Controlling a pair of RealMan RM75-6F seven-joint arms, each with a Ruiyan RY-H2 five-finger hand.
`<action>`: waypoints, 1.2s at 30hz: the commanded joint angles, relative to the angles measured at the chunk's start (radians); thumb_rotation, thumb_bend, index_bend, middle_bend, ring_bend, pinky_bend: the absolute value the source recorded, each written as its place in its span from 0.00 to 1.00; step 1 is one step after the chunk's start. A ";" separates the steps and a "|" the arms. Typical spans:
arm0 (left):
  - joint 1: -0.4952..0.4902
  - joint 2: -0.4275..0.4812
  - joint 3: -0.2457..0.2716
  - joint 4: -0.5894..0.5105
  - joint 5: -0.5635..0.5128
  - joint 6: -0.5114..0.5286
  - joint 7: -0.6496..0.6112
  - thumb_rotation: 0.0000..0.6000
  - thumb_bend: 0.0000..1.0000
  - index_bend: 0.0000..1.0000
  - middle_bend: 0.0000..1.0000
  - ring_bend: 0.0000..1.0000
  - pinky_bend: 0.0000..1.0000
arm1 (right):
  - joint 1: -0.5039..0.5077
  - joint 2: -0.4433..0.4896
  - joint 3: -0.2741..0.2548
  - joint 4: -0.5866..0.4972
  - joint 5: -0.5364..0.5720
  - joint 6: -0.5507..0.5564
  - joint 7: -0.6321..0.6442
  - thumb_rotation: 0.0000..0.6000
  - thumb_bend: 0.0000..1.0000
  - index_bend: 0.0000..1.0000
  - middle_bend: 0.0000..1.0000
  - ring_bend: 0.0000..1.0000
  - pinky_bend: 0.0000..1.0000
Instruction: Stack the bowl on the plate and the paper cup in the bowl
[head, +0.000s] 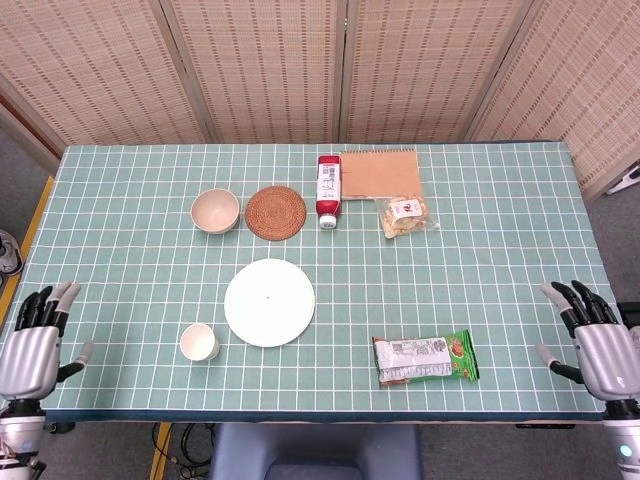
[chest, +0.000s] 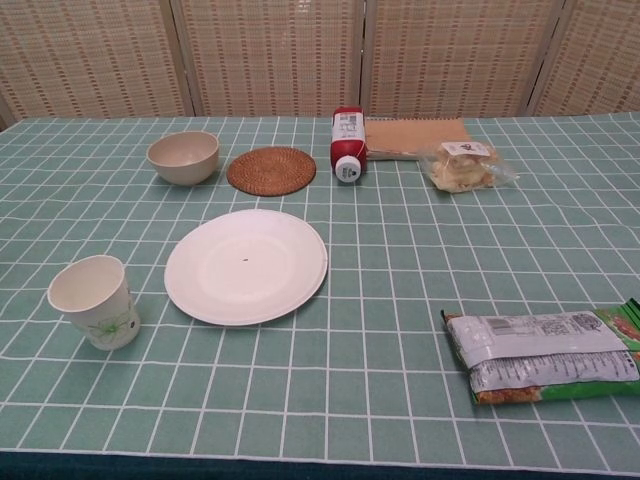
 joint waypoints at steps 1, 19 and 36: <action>-0.017 0.007 -0.010 0.012 0.009 -0.017 -0.016 1.00 0.33 0.08 0.00 0.00 0.04 | 0.002 0.001 0.000 -0.004 -0.003 -0.002 -0.003 1.00 0.25 0.12 0.12 0.04 0.12; -0.332 -0.009 -0.137 0.286 -0.004 -0.369 -0.204 1.00 0.33 0.18 0.23 0.27 0.33 | 0.007 0.013 -0.003 -0.039 -0.011 -0.008 -0.044 1.00 0.25 0.12 0.12 0.04 0.12; -0.598 -0.254 -0.162 0.696 -0.062 -0.614 -0.298 1.00 0.33 0.28 0.83 0.74 0.87 | 0.012 0.026 -0.002 -0.070 0.006 -0.027 -0.079 1.00 0.25 0.12 0.12 0.04 0.12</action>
